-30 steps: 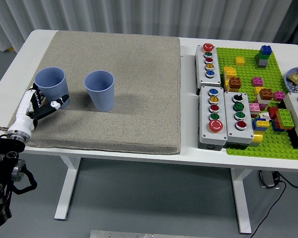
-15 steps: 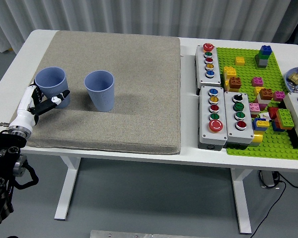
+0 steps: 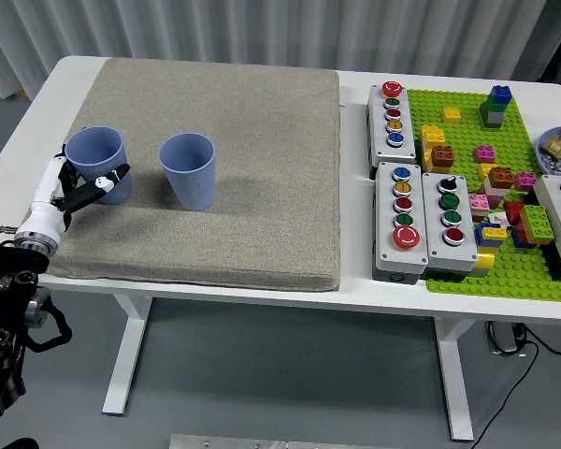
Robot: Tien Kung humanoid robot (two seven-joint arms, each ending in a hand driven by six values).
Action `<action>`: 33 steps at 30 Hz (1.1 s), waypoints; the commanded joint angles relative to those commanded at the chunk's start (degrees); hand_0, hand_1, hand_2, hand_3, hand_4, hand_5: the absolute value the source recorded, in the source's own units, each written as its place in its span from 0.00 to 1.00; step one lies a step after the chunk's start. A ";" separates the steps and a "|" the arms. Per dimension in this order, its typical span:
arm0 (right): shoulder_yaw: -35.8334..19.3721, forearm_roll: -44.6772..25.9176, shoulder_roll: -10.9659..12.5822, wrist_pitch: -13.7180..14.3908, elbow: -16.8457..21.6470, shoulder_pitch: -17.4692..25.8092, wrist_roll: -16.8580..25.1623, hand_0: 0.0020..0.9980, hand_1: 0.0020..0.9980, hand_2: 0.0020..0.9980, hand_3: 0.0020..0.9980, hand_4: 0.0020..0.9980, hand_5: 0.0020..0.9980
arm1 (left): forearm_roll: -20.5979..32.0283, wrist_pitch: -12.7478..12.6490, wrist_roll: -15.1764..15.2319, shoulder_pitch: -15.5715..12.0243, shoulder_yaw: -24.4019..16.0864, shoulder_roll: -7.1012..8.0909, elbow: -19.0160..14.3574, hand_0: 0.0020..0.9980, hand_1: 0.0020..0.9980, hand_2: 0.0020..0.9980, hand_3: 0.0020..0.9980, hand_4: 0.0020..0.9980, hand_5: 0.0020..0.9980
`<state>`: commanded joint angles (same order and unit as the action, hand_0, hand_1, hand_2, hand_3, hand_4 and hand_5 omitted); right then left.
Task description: Pick cup pour cup place
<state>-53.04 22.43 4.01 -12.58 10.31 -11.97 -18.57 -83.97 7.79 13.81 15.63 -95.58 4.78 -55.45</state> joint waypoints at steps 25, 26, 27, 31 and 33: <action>-0.19 0.25 0.09 -0.17 0.00 -0.19 -0.07 0.75 0.70 0.75 0.61 0.12 0.28 | -0.40 0.10 -0.25 0.25 0.16 -0.50 0.61 0.78 0.88 1.00 1.00 0.92 0.28; -0.21 0.27 0.08 -0.18 0.00 -0.17 -0.08 0.75 0.70 0.75 0.61 0.12 0.28 | -0.42 0.13 -0.28 0.20 0.14 -0.49 0.61 0.78 0.88 1.00 1.00 0.92 0.28; -0.22 0.29 0.08 -0.18 0.00 -0.17 -0.09 0.75 0.70 0.75 0.61 0.12 0.28 | -0.43 0.15 -0.30 0.17 0.13 -0.48 0.61 0.78 0.88 1.00 1.00 0.92 0.28; -0.19 0.25 0.10 -0.17 0.00 -0.24 -0.08 0.75 0.70 0.75 0.61 0.12 0.28 | -0.52 0.14 -0.36 0.23 -0.02 -0.45 0.60 0.75 0.84 1.00 1.00 0.90 0.27; -0.17 0.18 0.11 -0.19 0.00 -0.26 -0.08 0.75 0.70 0.75 0.61 0.12 0.28 | -0.64 -0.03 -0.43 0.28 -0.08 -0.45 0.62 0.75 0.84 1.00 1.00 0.90 0.27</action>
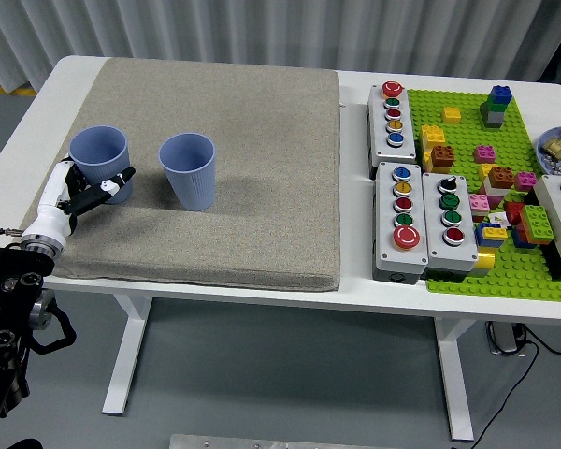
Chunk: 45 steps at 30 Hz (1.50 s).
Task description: Pick cup pour cup place
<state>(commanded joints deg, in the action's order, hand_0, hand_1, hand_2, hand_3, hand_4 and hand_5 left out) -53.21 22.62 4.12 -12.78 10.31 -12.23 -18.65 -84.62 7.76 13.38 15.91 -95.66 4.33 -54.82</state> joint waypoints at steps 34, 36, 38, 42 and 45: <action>0.17 0.25 0.00 -0.16 0.00 0.26 -0.11 0.75 0.70 0.75 0.61 0.12 0.28 | 0.28 -2.54 -0.01 -0.39 0.55 -0.30 -0.37 0.47 0.64 0.90 0.93 0.75 0.15; 0.23 0.20 0.02 -0.19 0.00 0.19 -0.11 0.75 0.70 0.75 0.61 0.12 0.28 | 0.26 -2.53 0.03 -0.39 0.61 -0.29 -0.50 0.47 0.64 0.90 0.93 0.75 0.15; 0.31 0.04 0.03 -0.16 0.00 0.14 -0.09 0.75 0.70 0.75 0.61 0.12 0.28 | 0.45 -2.55 0.13 -0.37 0.69 -0.30 -0.62 0.47 0.64 0.90 0.93 0.75 0.15; 0.36 -0.04 0.04 -0.16 0.00 0.10 -0.07 0.75 0.70 0.75 0.61 0.12 0.28 | 0.64 -2.90 0.34 -0.33 0.88 -0.33 -0.88 0.48 0.64 0.90 0.92 0.73 0.14; 0.35 -0.03 0.05 -0.17 0.00 0.09 -0.07 0.75 0.70 0.75 0.61 0.12 0.28 | 0.86 -3.11 0.40 -0.31 0.82 -0.34 -0.84 0.48 0.64 0.90 0.92 0.73 0.14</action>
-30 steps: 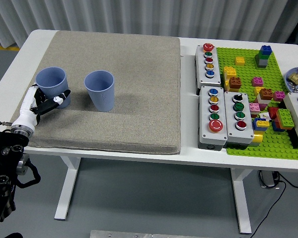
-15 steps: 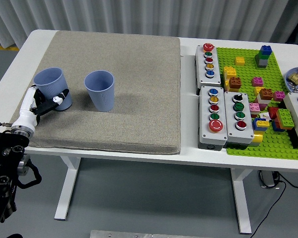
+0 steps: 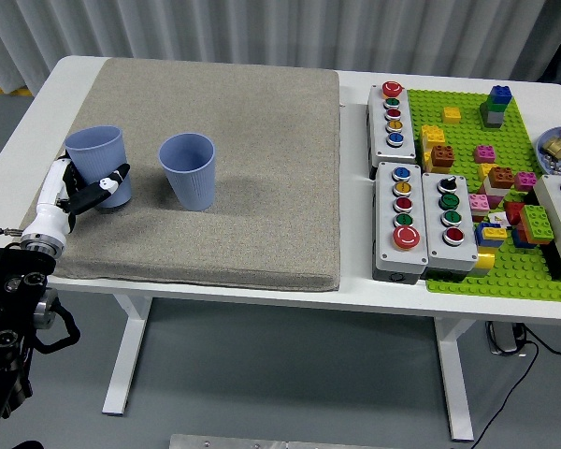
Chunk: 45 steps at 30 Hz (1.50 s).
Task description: Pick cup pour cup place
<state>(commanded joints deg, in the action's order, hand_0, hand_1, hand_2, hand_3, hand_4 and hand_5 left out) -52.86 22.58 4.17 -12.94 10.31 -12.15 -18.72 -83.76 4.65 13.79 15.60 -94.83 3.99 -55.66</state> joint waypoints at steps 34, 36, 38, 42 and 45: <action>0.27 -0.29 0.06 0.01 0.00 -0.07 0.04 0.75 0.70 0.75 0.61 0.11 0.27 | 4.46 -4.15 2.24 -0.76 0.53 0.04 -2.18 0.49 0.57 0.81 0.72 0.53 0.02; 0.22 -0.21 0.04 0.02 0.00 -0.04 0.01 0.75 0.70 0.75 0.61 0.11 0.27 | 4.85 -4.27 2.34 -1.08 0.82 0.22 -2.99 0.49 0.57 0.81 0.72 0.53 0.02; 0.19 -0.03 0.03 0.01 0.00 0.02 -0.04 0.75 0.70 0.75 0.61 0.11 0.27 | 5.14 -4.32 2.39 -1.71 1.19 0.56 -4.34 0.50 0.57 0.81 0.71 0.51 0.00; 0.04 0.21 0.04 -0.01 0.00 0.18 -0.07 0.75 0.70 0.75 0.61 0.11 0.27 | 5.78 -4.50 2.40 -3.10 1.71 1.63 -7.39 0.50 0.57 0.81 0.71 0.51 0.00; 0.11 0.30 0.07 -0.05 0.00 0.20 -0.12 0.75 0.70 0.75 0.61 0.11 0.27 | 6.07 -4.56 2.32 -4.05 2.13 2.53 -9.56 0.50 0.57 0.80 0.70 0.50 0.00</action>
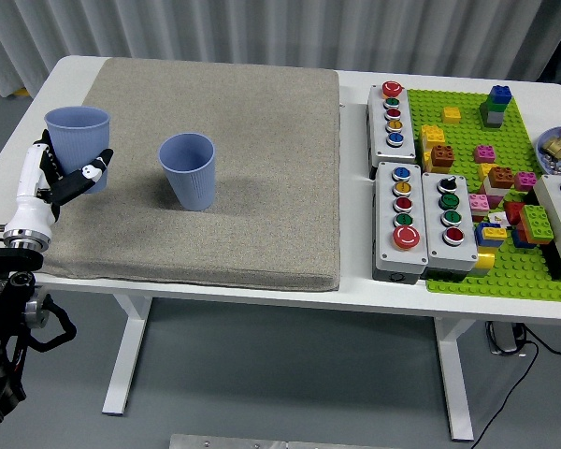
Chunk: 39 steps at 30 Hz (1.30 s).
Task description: Pick cup pour cup place
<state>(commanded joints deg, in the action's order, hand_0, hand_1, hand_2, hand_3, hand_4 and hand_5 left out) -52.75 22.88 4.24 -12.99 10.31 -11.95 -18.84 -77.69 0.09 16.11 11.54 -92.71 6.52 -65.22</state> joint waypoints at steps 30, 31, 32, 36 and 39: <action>-0.18 -0.01 0.41 0.11 0.00 0.13 0.35 0.75 0.70 0.75 0.61 0.11 0.27 | -10.68 2.68 -3.91 -4.60 6.09 9.43 -15.21 0.51 0.57 0.79 0.69 0.48 0.00; -0.12 -0.10 0.43 0.11 0.00 0.15 0.39 0.75 0.70 0.75 0.61 0.11 0.27 | -11.24 2.77 -4.02 -4.53 6.31 9.77 -15.47 0.51 0.57 0.79 0.69 0.48 0.00; -0.10 -0.12 0.44 0.11 0.00 0.16 0.40 0.75 0.70 0.75 0.61 0.11 0.27 | -11.43 2.80 -4.06 -4.51 6.38 9.88 -15.55 0.51 0.57 0.79 0.69 0.48 0.00; -0.11 -0.11 0.51 0.16 0.00 0.17 0.46 0.75 0.70 0.75 0.61 0.11 0.27 | -12.75 2.87 -4.33 -4.25 6.52 10.12 -15.96 0.51 0.57 0.79 0.69 0.48 0.00; -0.16 -0.15 0.53 0.19 0.00 0.11 0.51 0.75 0.70 0.75 0.61 0.11 0.27 | -14.49 2.82 -4.62 -4.04 6.65 10.15 -16.52 0.51 0.57 0.79 0.69 0.48 0.00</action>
<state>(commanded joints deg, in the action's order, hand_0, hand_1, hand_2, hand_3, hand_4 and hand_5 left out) -52.91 22.73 4.77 -12.80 10.31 -11.84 -18.33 -92.18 2.91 11.49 7.51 -86.05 16.67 -81.74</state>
